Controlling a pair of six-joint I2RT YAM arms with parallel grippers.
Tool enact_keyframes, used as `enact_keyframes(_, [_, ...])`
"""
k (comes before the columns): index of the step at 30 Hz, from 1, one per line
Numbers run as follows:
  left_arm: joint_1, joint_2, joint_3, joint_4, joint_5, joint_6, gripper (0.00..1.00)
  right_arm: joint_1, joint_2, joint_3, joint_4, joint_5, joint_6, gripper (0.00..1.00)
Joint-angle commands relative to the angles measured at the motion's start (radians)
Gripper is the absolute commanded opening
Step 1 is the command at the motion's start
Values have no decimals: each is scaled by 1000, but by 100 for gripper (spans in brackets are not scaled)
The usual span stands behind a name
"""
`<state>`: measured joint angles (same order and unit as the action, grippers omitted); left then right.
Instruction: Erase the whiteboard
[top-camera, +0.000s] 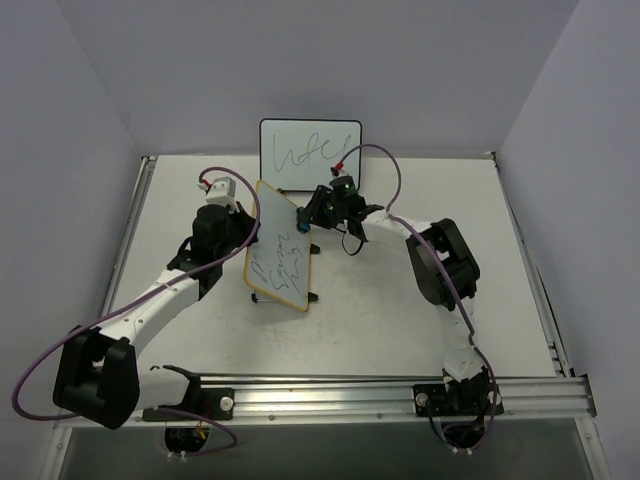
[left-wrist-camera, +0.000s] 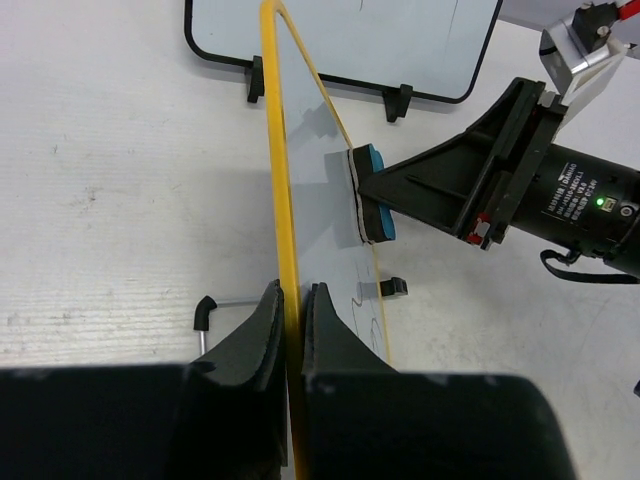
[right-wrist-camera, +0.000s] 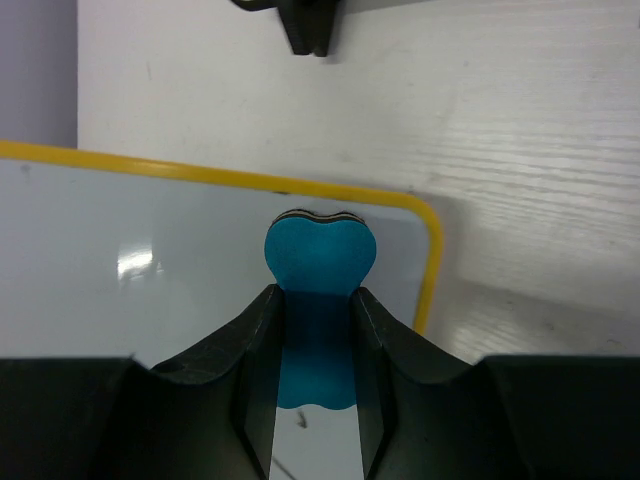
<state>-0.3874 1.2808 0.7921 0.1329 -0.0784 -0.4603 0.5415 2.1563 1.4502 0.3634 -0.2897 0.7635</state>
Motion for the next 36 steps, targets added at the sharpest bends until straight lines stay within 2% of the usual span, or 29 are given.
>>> enact_keyframes(1, [-38,31,-31,-124,60,132,2,127,-78,22,5,-109,23,0])
enact_keyframes(8, [-38,31,-34,-125,51,127,2,155,-130,-112,123,-82,69,0])
enact_keyframes(21, [-38,23,-47,-122,40,117,2,81,-81,-412,385,-83,123,0])
enact_keyframes(36, [-39,-17,-111,-84,17,107,2,54,-23,-425,342,-40,74,0])
